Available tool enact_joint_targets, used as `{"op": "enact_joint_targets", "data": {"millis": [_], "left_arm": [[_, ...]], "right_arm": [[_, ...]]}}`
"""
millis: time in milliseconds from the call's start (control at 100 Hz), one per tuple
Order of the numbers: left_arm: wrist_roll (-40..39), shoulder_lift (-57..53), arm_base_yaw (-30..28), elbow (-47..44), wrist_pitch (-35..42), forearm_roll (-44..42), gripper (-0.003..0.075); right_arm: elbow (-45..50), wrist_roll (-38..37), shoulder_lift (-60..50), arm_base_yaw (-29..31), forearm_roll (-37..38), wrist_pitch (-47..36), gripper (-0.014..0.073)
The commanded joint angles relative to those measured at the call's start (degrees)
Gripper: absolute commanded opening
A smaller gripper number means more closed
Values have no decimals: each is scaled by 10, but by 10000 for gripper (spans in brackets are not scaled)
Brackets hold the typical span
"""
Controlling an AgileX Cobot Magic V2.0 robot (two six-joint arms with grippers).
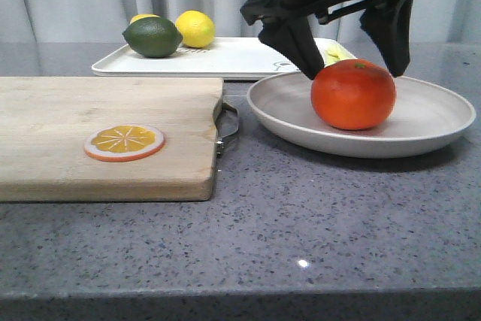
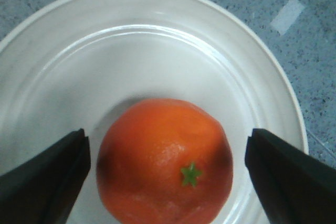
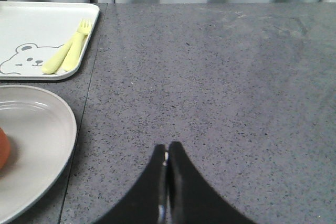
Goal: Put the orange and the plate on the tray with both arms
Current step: 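Open the left gripper to release the orange and raise it away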
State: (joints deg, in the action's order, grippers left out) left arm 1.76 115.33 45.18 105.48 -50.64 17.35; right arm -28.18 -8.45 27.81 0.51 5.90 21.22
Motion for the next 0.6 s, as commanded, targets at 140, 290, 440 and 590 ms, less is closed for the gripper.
{"op": "enact_joint_targets", "data": {"millis": [140,290,440,590], "left_arm": [[1,-72,-1,19,17,6,557],[1,-97,-1,11,25,5,462],[1,-133,-1,-28,55,3,344],[1,-186,-1,-101,87,3,166]], "right_arm": [[-21,0,6,3,4,-42,-66],[-21,0,6,1,4,-44,-66],[-21,0,6,1,4,-44,-66],[-21,0,6,1,4,-45,-66]]}}
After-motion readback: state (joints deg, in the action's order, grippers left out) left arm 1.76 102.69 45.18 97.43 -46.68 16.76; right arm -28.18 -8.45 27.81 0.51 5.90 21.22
